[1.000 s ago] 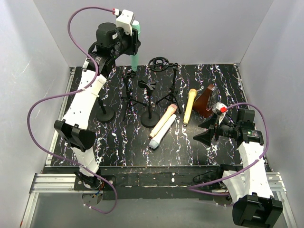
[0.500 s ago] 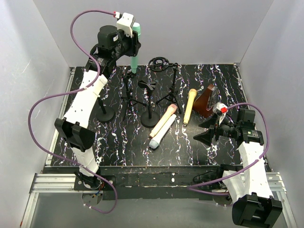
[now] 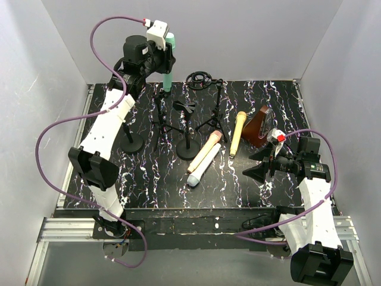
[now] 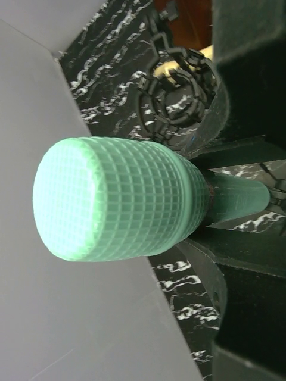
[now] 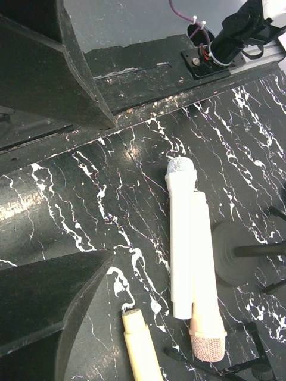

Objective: Attach the microphones to the stand

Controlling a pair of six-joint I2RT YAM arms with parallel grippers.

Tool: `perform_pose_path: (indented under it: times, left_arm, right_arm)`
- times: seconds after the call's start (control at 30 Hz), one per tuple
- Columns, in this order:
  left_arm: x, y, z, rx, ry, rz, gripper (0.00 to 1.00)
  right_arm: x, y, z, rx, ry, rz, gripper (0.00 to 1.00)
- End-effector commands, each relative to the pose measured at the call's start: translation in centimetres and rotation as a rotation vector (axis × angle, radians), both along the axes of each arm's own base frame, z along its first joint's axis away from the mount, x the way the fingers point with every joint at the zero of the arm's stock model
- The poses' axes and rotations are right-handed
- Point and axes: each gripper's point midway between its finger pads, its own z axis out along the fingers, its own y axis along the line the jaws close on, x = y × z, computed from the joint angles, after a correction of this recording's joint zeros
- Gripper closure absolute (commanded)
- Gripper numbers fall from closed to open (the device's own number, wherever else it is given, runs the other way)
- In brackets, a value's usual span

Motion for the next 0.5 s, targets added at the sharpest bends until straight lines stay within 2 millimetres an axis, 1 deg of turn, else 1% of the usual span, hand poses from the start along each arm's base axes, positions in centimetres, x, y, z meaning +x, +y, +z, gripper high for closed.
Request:
perform_pose_path:
  times: [0.0, 0.1, 0.23, 0.37, 0.47]
  left_arm:
    - [-0.5, 1.0, -2.1, 0.023, 0.068, 0.006, 1.0]
    - [-0.4, 1.0, -2.3, 0.014, 0.059, -0.001, 1.0]
    - [-0.9, 0.7, -2.7, 0.011, 0.063, -0.027, 1.0]
    - [-1.7, 0.7, -4.4, 0.027, 0.093, -0.054, 1.0]
    - [-2.3, 0.8, -6.2, 0.043, 0.13, -0.061, 1.0]
  right_arm:
    - [-0.2, 0.1, 0.4, 0.02, -0.018, 0.02, 0.11]
    - [-0.2, 0.1, 0.5, 0.019, -0.023, 0.02, 0.11]
    - [-0.2, 0.2, 0.4, 0.02, -0.023, 0.022, 0.11]
    - [-0.2, 0.1, 0.4, 0.017, -0.024, 0.02, 0.11]
    - [-0.3, 0.1, 0.4, 0.017, -0.027, 0.022, 0.11]
